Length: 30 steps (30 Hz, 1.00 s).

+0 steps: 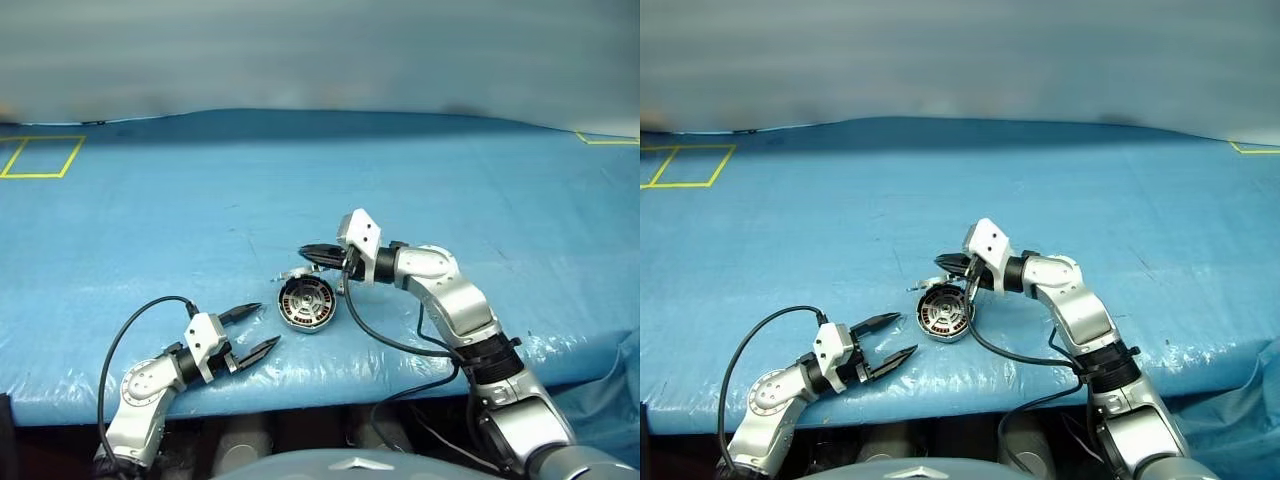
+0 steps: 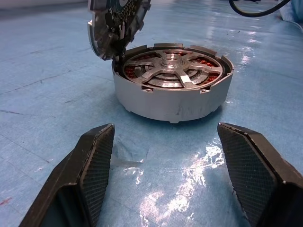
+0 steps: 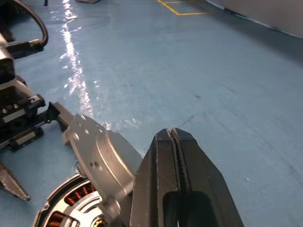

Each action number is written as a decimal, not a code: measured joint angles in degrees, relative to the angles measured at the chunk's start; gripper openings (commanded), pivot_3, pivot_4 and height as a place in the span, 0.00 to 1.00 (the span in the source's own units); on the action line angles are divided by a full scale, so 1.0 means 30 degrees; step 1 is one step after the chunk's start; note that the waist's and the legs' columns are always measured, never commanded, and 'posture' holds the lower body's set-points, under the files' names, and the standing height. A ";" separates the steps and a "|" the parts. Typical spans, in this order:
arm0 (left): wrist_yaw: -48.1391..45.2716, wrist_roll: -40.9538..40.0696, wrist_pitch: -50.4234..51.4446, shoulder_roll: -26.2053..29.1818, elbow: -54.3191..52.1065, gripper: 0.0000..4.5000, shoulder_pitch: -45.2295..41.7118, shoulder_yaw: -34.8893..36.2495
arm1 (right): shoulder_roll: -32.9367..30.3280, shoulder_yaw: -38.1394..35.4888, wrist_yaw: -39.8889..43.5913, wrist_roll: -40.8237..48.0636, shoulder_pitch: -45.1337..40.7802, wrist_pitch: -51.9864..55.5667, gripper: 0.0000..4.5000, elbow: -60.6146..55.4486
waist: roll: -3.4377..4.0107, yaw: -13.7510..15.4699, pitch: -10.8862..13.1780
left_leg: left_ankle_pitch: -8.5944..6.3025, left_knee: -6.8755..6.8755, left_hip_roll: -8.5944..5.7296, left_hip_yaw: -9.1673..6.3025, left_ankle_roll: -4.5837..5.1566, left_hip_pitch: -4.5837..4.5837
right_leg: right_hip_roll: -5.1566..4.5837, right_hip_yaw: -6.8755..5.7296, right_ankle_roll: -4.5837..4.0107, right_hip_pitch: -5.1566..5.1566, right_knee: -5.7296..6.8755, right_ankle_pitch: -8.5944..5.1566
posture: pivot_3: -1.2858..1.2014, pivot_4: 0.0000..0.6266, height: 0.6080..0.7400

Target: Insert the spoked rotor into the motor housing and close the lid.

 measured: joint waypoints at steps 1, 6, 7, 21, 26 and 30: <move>0.0057 -0.0002 0.0095 0.0006 -0.0129 0.82 0.0123 0.0005 | -0.0245 0.0090 0.0141 -0.0055 0.0004 0.0000 0.01 0.0000 | 0.0000 0.0002 0.0000 | -0.0001 0.0004 -0.0003 0.0001 -0.0001 0.0000 | -0.0005 0.0004 0.0001 -0.0003 0.0000 0.0000 | 0.52 0.24 1.00; 0.0368 -0.0003 0.0320 0.0035 -0.0501 0.82 0.0421 0.0005 | -0.1784 0.1335 0.0769 -0.1399 0.0542 -0.0222 0.01 -0.0533 | -0.0001 0.0047 0.0000 | -0.0010 0.0005 -0.0011 0.0004 -0.0011 0.0000 | -0.0014 -0.0001 -0.0004 -0.0015 -0.0011 0.0000 | 0.52 0.24 1.00; 0.0413 -0.0002 0.0347 0.0035 -0.0540 0.82 0.0425 0.0004 | -0.2057 0.1681 0.0801 -0.1741 0.0764 -0.0340 0.01 -0.0546 | 0.0000 0.0053 0.0001 | -0.0009 0.0004 -0.0010 0.0007 -0.0011 -0.0010 | -0.0011 -0.0001 -0.0004 -0.0014 -0.0007 0.0000 | 0.52 0.24 1.00; 0.0372 0.0001 0.0499 0.0104 -0.0442 0.82 0.0353 0.0014 | -0.2019 0.2468 0.0170 -0.3258 0.2326 -0.1483 0.01 -0.1508 | -0.0046 0.0040 -0.0024 | -0.0014 0.0006 0.0006 0.0011 -0.0019 0.0088 | -0.0003 -0.0003 0.0074 -0.0003 -0.0010 -0.0050 | 0.52 0.24 1.00; 0.0309 0.0002 0.0498 0.0144 -0.0423 0.82 0.0320 0.0013 | -0.1419 0.2364 -0.0132 -0.3061 0.2735 -0.1632 0.01 -0.1398 | -0.0063 0.0029 -0.0036 | -0.0014 0.0008 0.0010 0.0000 -0.0020 0.0093 | -0.0004 0.0003 0.0067 -0.0003 -0.0009 -0.0045 | 0.52 0.24 1.00; 0.0241 0.0008 0.0497 0.0143 -0.0415 0.82 0.0286 0.0010 | -0.1336 0.2349 -0.0125 -0.2978 0.2738 -0.1566 0.15 -0.1401 | -0.0065 0.0045 -0.0037 | -0.0015 0.0008 0.0009 -0.0005 -0.0020 0.0090 | -0.0006 0.0002 0.0052 -0.0004 -0.0010 -0.0036 | 0.52 0.24 1.00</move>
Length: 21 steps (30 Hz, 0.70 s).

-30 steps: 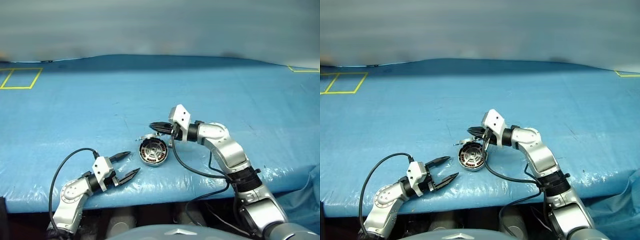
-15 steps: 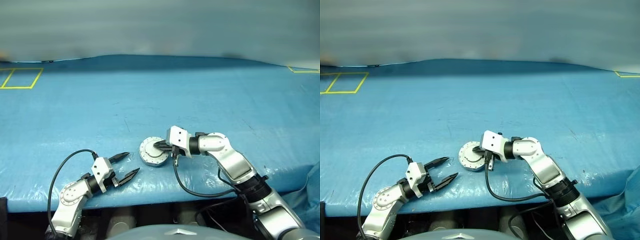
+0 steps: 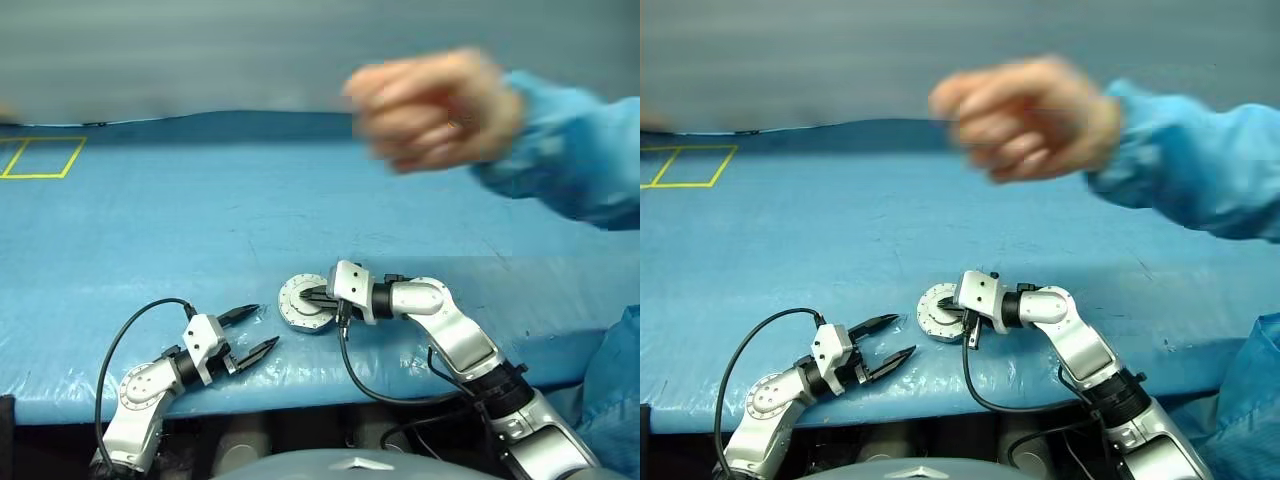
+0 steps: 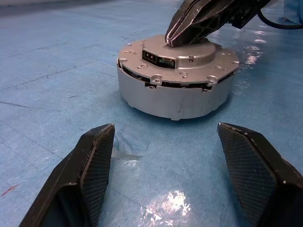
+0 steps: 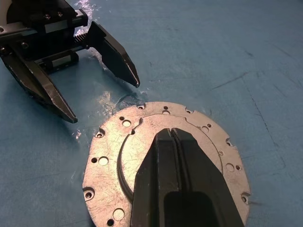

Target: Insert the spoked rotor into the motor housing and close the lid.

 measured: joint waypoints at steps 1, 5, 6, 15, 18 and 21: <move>-0.0001 0.0001 0.0000 0.0000 0.0004 0.82 -0.0004 0.0000 | 0.0020 -0.0005 0.0015 0.0083 0.0003 0.0100 0.20 0.0000 | 0.0000 0.0001 0.0000 | 0.0000 0.0000 0.0001 0.0000 0.0000 0.0000 | 0.0000 -0.0001 0.0000 0.0000 0.0000 0.0000 | 0.52 0.24 1.00; -0.0011 0.0002 -0.0001 -0.0011 0.0110 0.82 -0.0115 -0.0003 | 0.0067 -0.0013 0.0068 0.0353 0.0008 0.0321 0.49 -0.0002 | 0.0000 0.0002 0.0000 | -0.0001 0.0000 0.0000 -0.0003 -0.0001 0.0000 | 0.0000 -0.0002 -0.0013 0.0000 0.0000 0.0008 | 0.52 0.24 1.00; -0.0011 0.0002 -0.0002 -0.0016 0.0144 0.82 -0.0142 -0.0003 | 0.0074 -0.0007 0.0065 0.0361 0.0008 0.0322 0.56 -0.0002 | 0.0000 0.0002 0.0000 | -0.0001 0.0000 0.0000 -0.0002 -0.0001 0.0001 | 0.0000 -0.0001 -0.0011 0.0000 0.0000 0.0007 | 0.52 0.24 1.00; -0.0081 -0.0003 -0.0391 -0.0153 0.0467 0.82 -0.0264 -0.0011 | 0.0246 -0.0322 0.0092 0.1190 0.0365 0.0983 0.77 0.0192 | -0.0002 0.0022 -0.0001 | -0.0004 -0.0001 -0.0009 -0.0002 0.0001 -0.0016 | -0.0006 -0.0001 -0.0056 -0.0005 -0.0001 0.0034 | 0.52 0.24 1.00; -0.0112 -0.0001 -0.0426 -0.0163 0.0503 0.82 -0.0290 -0.0013 | 0.0248 -0.0357 0.0072 0.1326 0.0362 0.1054 0.77 0.0226 | -0.0002 0.0026 -0.0001 | -0.0004 -0.0001 -0.0010 -0.0001 0.0001 -0.0015 | -0.0006 -0.0004 -0.0051 -0.0005 -0.0001 0.0031 | 0.52 0.24 1.00; -0.0133 0.0000 -0.0479 -0.0185 0.0577 0.82 -0.0326 -0.0013 | 0.0248 -0.0357 0.0053 0.1333 0.0358 0.1046 0.77 0.0252 | -0.0002 0.0027 -0.0001 | -0.0004 0.0000 -0.0010 0.0001 0.0001 -0.0014 | -0.0006 -0.0005 -0.0045 -0.0003 -0.0001 0.0027 | 0.52 0.24 1.00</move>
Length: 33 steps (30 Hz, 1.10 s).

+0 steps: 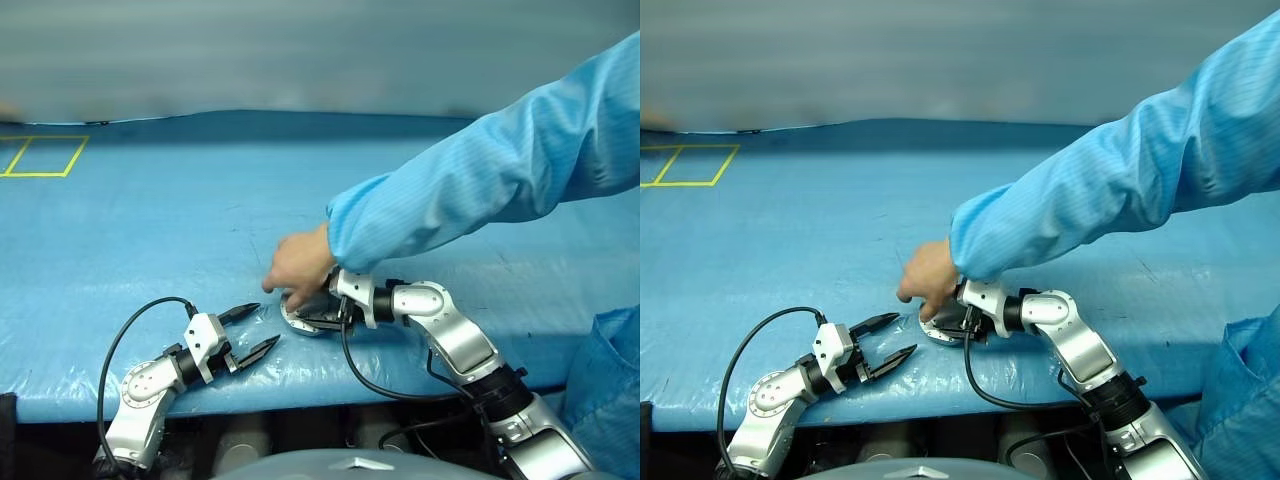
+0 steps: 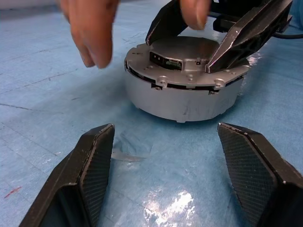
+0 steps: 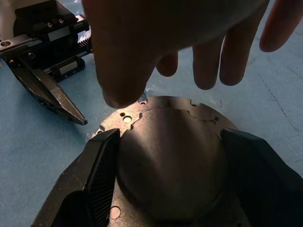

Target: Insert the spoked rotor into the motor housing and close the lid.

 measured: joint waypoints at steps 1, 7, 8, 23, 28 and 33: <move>-0.0013 0.0000 -0.0046 -0.0010 0.0037 0.82 -0.0013 0.0000 | 0.0000 0.0000 -0.0005 0.0007 -0.0005 0.0000 0.77 0.0019 | 0.0000 0.0001 0.0000 | 0.0000 0.0000 0.0000 0.0000 0.0000 0.0000 | 0.0000 0.0001 0.0003 0.0000 0.0000 -0.0002 | 0.52 0.24 1.00; -0.0096 -0.0004 -0.0268 -0.0047 0.0213 0.82 -0.0041 0.0014 | 0.0206 -0.0212 0.0009 0.0391 -0.0015 0.0601 0.68 0.0175 | 0.0000 -0.0002 -0.0001 | 0.0000 0.0001 0.0001 -0.0001 0.0000 0.0004 | 0.0000 0.0001 0.0003 0.0002 0.0000 -0.0001 | 0.52 0.24 1.00; -0.0102 -0.0005 -0.0280 -0.0048 0.0234 0.82 -0.0045 0.0019 | 0.0268 -0.0266 0.0014 0.0431 -0.0037 0.0664 0.68 0.0308 | -0.0001 -0.0005 -0.0001 | 0.0000 0.0001 0.0003 -0.0003 0.0000 0.0007 | 0.0001 0.0001 0.0004 0.0005 0.0000 -0.0002 | 0.52 0.24 1.00; -0.0424 -0.0017 -0.0828 -0.0059 0.0892 0.82 -0.0253 0.0008 | 0.0344 -0.0014 0.0004 0.0102 -0.0076 0.0353 0.68 0.0530 | 0.0024 -0.0013 -0.0065 | 0.0000 0.0003 0.0011 -0.0009 -0.0001 0.0038 | 0.0003 0.0002 0.0050 0.0023 0.0006 -0.0030 | 0.52 0.24 1.00; -0.0538 -0.0063 -0.1085 -0.0067 0.1073 0.82 -0.0278 0.0009 | 0.0602 -0.0362 -0.0042 0.0388 0.0046 0.0682 0.68 0.0519 | 0.0030 -0.0015 -0.0068 | 0.0000 0.0002 0.0013 -0.0010 -0.0001 0.0036 | 0.0006 0.0003 0.0039 0.0020 0.0007 -0.0024 | 0.52 0.24 1.00; -0.0810 -0.0179 -0.1802 -0.0194 0.1964 0.82 -0.0581 0.0012 | 0.1223 -0.0927 -0.0277 0.1120 0.0252 0.2065 0.68 0.0319 | 0.0108 -0.0020 -0.0130 | -0.0001 0.0003 0.0017 -0.0013 -0.0002 0.0041 | 0.0008 0.0001 0.0047 0.0020 0.0011 -0.0029 | 0.52 0.24 1.00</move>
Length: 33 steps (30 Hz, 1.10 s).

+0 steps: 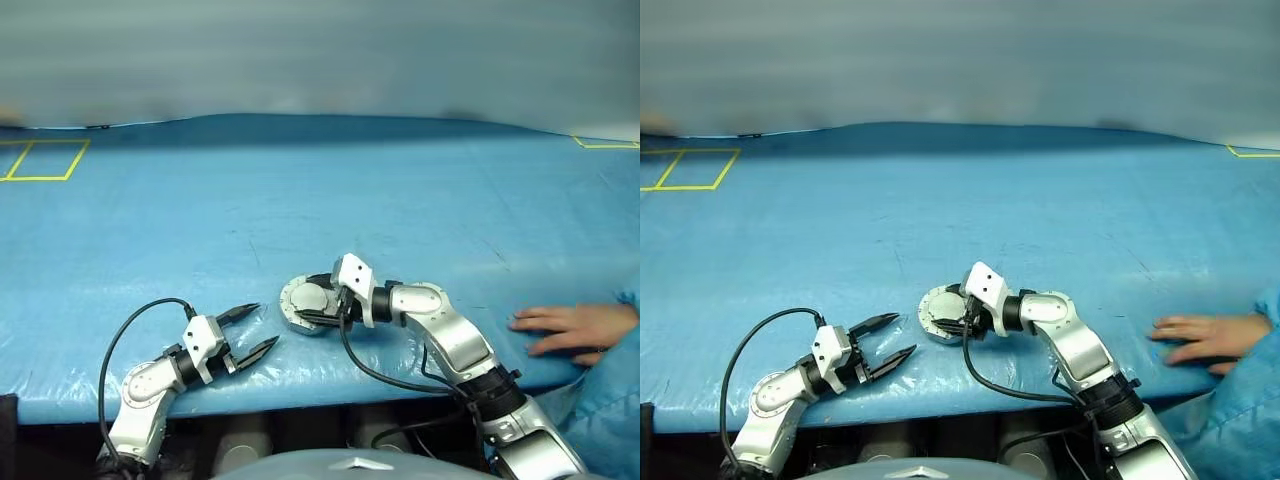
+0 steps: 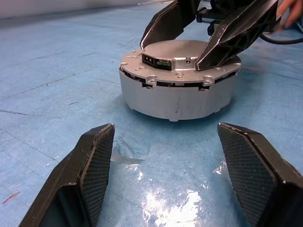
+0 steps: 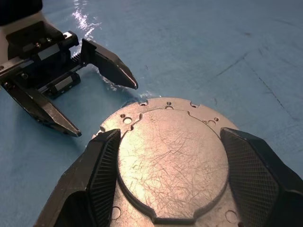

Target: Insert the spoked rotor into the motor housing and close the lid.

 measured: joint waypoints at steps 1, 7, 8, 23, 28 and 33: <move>-0.0119 -0.0005 -0.0189 -0.0012 0.0252 0.82 -0.0096 0.0002 | 0.0086 -0.0101 -0.0132 0.0175 0.0053 0.0369 0.68 -0.0217 | 0.0018 -0.0002 -0.0009 | 0.0000 0.0000 0.0001 -0.0003 0.0000 0.0002 | 0.0001 -0.0002 0.0007 -0.0001 0.0003 -0.0004 | 0.52 0.24 1.00; -0.0168 -0.0032 -0.0550 -0.0120 0.0537 0.82 -0.0197 0.0004 | 0.0079 0.0056 -0.0669 0.0312 0.0171 0.1243 0.68 -0.0995 | 0.0039 -0.0003 -0.0013 | 0.0000 0.0000 0.0001 -0.0006 -0.0001 -0.0001 | -0.0004 -0.0003 0.0016 -0.0006 0.0005 -0.0010 | 0.52 0.24 1.00; -0.0167 -0.0053 -0.0534 -0.0119 0.0466 0.82 -0.0169 0.0007 | 0.0012 0.0185 -0.0771 0.0142 0.0176 0.1296 0.68 -0.1152 | 0.0039 -0.0001 -0.0013 | -0.0001 -0.0001 0.0000 -0.0004 -0.0001 -0.0001 | -0.0005 -0.0002 0.0016 -0.0007 0.0004 -0.0010 | 0.52 0.24 1.00; 0.0204 -0.0318 -0.0115 -0.0232 0.0145 0.82 0.0210 0.0164 | -0.0639 0.1330 -0.1240 -0.1564 0.0001 -0.0410 0.68 -0.1029 | 0.0035 -0.0045 -0.0015 | -0.0003 -0.0001 0.0003 0.0002 -0.0006 0.0003 | -0.0013 -0.0003 0.0021 -0.0006 -0.0003 -0.0013 | 0.52 0.24 1.00; 0.0993 -0.0156 0.0272 -0.0574 -0.0416 0.82 0.0424 0.0226 | -0.1205 0.1598 -0.0833 -0.1585 -0.0534 -0.0530 0.68 -0.0786 | 0.0021 -0.0009 -0.0023 | -0.0004 0.0005 0.0001 0.0010 -0.0006 0.0001 | -0.0045 -0.0005 0.0023 -0.0004 -0.0005 -0.0014 | 0.52 0.24 1.00; 0.1584 -0.0417 0.1076 -0.1268 -0.1606 0.82 0.1043 0.0126 | -0.1344 0.1704 -0.0716 -0.1616 -0.0591 -0.1021 0.68 -0.0601 | -0.0001 0.0012 -0.0015 | -0.0016 0.0004 -0.0002 0.0010 0.0005 -0.0013 | -0.0045 -0.0008 0.0023 -0.0006 -0.0030 -0.0014 | 0.52 0.24 1.00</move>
